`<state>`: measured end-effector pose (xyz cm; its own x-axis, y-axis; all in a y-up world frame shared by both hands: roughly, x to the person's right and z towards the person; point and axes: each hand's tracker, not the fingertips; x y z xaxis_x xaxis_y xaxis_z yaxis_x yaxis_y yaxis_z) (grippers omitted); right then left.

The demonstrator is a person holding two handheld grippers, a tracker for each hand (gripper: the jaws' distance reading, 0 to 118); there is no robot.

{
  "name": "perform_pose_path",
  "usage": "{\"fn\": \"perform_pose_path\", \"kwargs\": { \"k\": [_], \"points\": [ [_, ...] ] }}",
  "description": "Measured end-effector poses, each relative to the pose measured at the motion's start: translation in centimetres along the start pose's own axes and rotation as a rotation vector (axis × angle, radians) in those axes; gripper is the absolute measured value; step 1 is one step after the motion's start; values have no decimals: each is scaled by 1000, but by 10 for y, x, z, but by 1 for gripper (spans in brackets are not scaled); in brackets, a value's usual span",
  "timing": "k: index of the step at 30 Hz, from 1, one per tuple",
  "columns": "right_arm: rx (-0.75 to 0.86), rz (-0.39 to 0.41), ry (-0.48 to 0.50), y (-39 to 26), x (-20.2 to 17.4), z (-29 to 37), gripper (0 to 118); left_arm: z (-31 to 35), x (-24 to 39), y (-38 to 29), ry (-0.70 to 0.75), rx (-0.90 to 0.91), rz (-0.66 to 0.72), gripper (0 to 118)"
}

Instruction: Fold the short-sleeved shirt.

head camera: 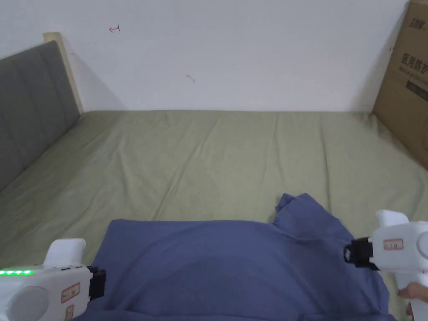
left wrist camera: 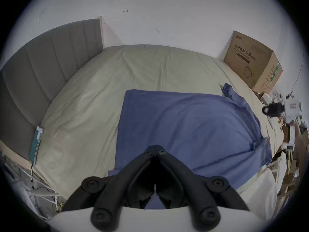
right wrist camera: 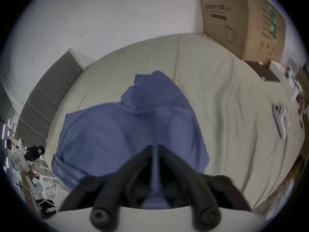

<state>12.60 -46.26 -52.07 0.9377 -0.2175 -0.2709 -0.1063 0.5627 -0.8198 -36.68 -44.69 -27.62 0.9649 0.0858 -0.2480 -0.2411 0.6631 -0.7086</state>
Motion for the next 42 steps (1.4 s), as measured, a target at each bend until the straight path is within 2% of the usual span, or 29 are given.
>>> {"fn": "perform_pose_path", "kwargs": {
  "k": [4,6,8,9,11,12,13,14,15,16,17,19,21,23,24,25,27,28,30,36,37,40,41,42],
  "points": [
    [-19,34,-51,54,4,-44,96,-26,1,19,4,-13,-17,0],
    [-68,-13,-106,72,13,-71,96,-38,2,24,-5,-17,-28,0],
    [-112,-59,-114,80,22,-97,96,-50,3,29,-4,-29,-34,0],
    [-124,-56,-108,81,25,-107,95,-55,2,30,-4,-33,-36,0],
    [-161,-14,-155,76,25,-128,81,-66,0,34,-1,-50,-36,0],
    [-178,22,-187,74,23,-137,64,-70,-1,35,1,-57,-34,0],
    [-183,49,-219,72,23,-146,54,-74,-2,36,3,-63,-34,0],
    [-199,42,-198,68,23,-153,50,-77,-3,36,13,-69,-27,0],
    [-180,38,-200,67,21,-151,34,-81,-6,37,23,-70,-16,0],
    [-161,37,-195,69,19,-145,0,-83,-9,37,24,-74,-10,0],
    [-119,74,-197,71,17,-140,0,-85,-10,37,21,-78,-5,0],
    [-125,84,-190,74,12,-135,0,-88,-13,37,23,-84,-11,0],
    [-136,133,-183,76,9,-133,0,-90,-15,39,39,-80,-16,0],
    [-119,123,-157,77,8,-127,0,-95,-21,44,35,-77,2,0],
    [-111,111,-154,77,7,-125,0,-100,-23,48,28,-74,6,7],
    [-109,107,-154,79,8,-124,0,-106,-26,54,26,-73,9,28],
    [-105,103,-153,81,8,-125,0,-122,-32,69,26,-73,19,99],
    [-106,101,-149,81,9,-126,0,-132,-35,78,37,-66,26,107],
    [-109,94,-148,82,10,-127,0,-158,-41,94,47,-85,38,100],
    [-96,96,-139,82,12,-126,0,-214,-45,121,79,-108,40,100],
    [-88,101,-137,82,12,-126,0,-224,-47,123,76,-131,52,91],
    [-86,107,-132,81,12,-126,0,-241,-48,120,82,-199,101,25],
    [-87,106,-127,80,13,-125,0,-234,-41,115,136,-123,28,0],
    [-88,101,-119,80,13,-125,0,-228,-37,113,100,-103,-20,0]
  ]
}}
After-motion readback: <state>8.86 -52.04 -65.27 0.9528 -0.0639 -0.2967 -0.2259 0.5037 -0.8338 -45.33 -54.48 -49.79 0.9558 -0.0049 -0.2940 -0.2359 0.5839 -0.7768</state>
